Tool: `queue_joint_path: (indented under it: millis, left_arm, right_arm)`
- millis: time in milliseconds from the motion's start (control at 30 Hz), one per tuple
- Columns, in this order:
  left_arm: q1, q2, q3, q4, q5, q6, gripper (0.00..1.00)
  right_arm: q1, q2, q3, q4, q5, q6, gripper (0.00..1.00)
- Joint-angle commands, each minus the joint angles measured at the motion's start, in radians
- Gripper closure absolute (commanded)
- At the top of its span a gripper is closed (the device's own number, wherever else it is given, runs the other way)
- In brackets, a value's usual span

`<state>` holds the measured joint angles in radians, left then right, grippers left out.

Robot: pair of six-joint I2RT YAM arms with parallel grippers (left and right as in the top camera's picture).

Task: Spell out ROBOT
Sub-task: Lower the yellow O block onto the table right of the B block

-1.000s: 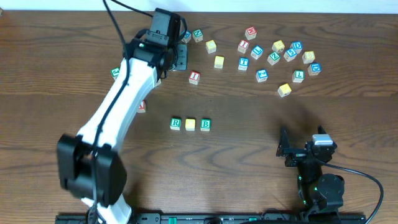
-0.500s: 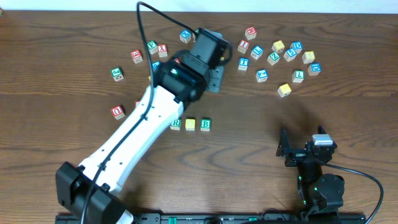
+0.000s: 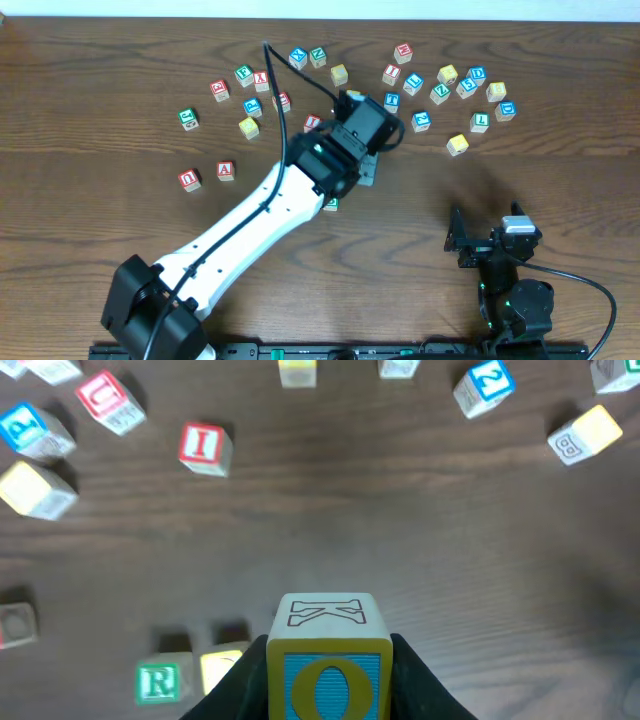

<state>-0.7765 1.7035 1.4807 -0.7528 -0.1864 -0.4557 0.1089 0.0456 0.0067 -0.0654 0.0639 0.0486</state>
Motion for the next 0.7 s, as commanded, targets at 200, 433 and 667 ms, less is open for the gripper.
queue_joint_path:
  millis: [200,433,667]
  left_arm:
    - [-0.05,-0.003,-0.11,0.068,-0.016,-0.097,0.85]
    - [-0.06,0.051,-0.15,0.112,0.017,-0.085,0.85]
    - [-0.061,0.111,-0.15,0.143,0.041,-0.077,0.85]
  right_arm:
    - [0.006,0.0,-0.001,-0.003,0.008,0.014,0.01]
    - [0.006,0.0,-0.001,-0.003,0.008,0.014,0.01]
    - [0.006,0.0,-0.001,-0.003,0.008,0.014,0.01]
